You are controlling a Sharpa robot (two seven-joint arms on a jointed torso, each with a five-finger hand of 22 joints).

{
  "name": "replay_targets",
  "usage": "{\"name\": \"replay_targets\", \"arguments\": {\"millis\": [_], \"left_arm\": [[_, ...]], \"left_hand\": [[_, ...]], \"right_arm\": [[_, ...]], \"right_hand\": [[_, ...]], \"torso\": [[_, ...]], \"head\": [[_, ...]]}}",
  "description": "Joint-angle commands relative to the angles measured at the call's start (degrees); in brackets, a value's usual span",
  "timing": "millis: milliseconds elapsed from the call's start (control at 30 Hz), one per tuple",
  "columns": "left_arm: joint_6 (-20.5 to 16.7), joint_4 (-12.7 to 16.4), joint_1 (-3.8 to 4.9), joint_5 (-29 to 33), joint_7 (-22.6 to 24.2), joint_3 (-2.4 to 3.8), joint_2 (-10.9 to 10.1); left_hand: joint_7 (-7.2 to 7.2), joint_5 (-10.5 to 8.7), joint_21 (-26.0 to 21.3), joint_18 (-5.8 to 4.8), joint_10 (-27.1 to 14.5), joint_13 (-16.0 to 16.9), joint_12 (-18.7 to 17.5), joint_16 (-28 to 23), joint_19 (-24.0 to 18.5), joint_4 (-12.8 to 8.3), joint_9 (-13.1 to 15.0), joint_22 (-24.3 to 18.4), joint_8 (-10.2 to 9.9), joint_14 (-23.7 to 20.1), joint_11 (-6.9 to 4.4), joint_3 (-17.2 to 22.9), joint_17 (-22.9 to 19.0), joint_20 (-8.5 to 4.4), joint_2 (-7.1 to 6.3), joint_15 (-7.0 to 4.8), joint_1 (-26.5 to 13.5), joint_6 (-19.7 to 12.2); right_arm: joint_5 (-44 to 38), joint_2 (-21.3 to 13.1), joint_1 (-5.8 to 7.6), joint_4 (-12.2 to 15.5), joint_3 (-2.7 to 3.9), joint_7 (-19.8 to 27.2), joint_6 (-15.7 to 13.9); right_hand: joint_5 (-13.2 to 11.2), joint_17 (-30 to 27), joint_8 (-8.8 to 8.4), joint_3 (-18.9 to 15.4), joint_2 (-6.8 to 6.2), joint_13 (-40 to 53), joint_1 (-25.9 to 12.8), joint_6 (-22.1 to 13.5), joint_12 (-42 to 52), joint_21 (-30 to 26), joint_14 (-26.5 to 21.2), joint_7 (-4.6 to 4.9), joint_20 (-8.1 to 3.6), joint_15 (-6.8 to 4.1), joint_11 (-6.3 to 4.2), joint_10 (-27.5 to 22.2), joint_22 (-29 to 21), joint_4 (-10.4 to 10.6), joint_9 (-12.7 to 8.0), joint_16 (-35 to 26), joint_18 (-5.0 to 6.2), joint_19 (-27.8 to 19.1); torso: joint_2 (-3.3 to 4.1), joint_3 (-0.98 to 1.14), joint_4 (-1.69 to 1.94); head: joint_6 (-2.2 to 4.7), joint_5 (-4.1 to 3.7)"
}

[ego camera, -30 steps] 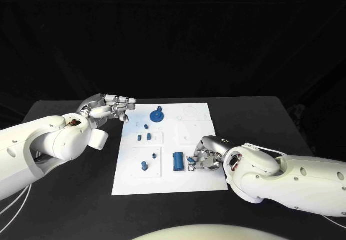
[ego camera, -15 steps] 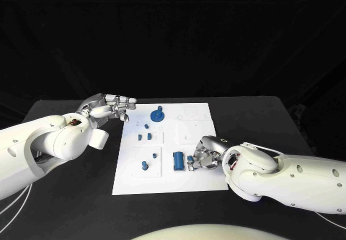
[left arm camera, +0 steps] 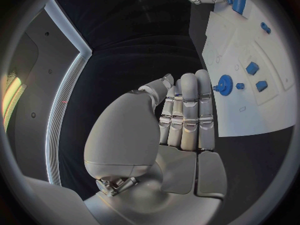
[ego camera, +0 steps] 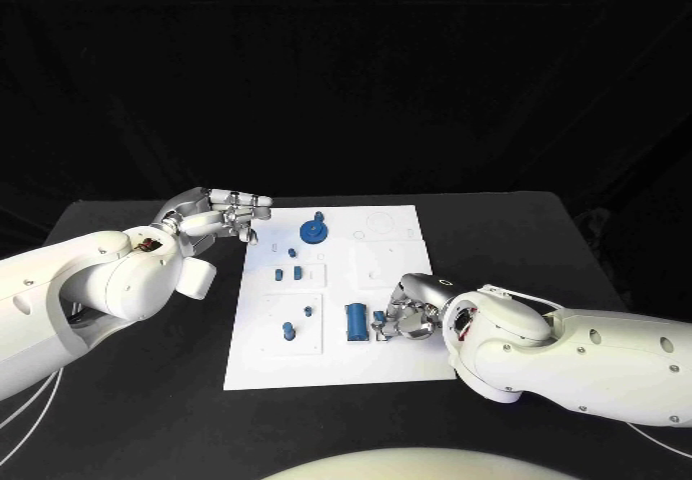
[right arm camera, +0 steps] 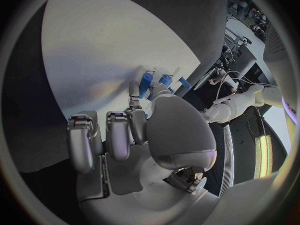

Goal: Assemble the parts on the task board

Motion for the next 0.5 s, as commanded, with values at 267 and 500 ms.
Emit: {"name": "replay_targets", "arguments": {"millis": [267,500], "left_arm": [[1.0,0.1,0.04,0.3,0.0,0.04,0.1],[1.0,0.1,0.04,0.3,0.0,0.04,0.1]], "left_hand": [[0.03,0.17,-0.2,0.29,-0.4,0.1,0.3,0.2,0.0,-0.1,-0.1,-0.1,-0.2,-0.4,-0.02,-0.4,-0.1,0.29,0.58,-0.03,0.0,0.0],[0.03,0.17,-0.2,0.29,-0.4,0.1,0.3,0.2,0.0,-0.1,-0.1,-0.1,-0.2,-0.4,-0.02,-0.4,-0.1,0.29,0.58,-0.03,0.0,0.0]], "right_arm": [[-0.4,0.2,-0.10,0.2,-0.03,0.3,0.9],[-0.8,0.1,-0.10,0.2,-0.02,0.3,0.3]], "right_hand": [[-0.5,8.5,0.35,-1.6,0.29,5.0,-2.5,0.4,0.2,0.3,4.6,0.12,-0.38,-0.52,-0.06,1.0,15.1,0.1,0.2,0.2,-0.37,6.0],[-3.2,8.6,0.52,-3.0,0.90,5.0,-5.0,0.4,0.1,0.3,4.6,0.15,-0.34,-0.47,-0.01,1.0,15.1,0.1,0.4,0.2,-0.37,6.0]], "torso": [[-0.01,-0.01,-0.01],[0.01,0.00,-0.01]], "head": [[-0.02,0.07],[0.00,0.07]]}}
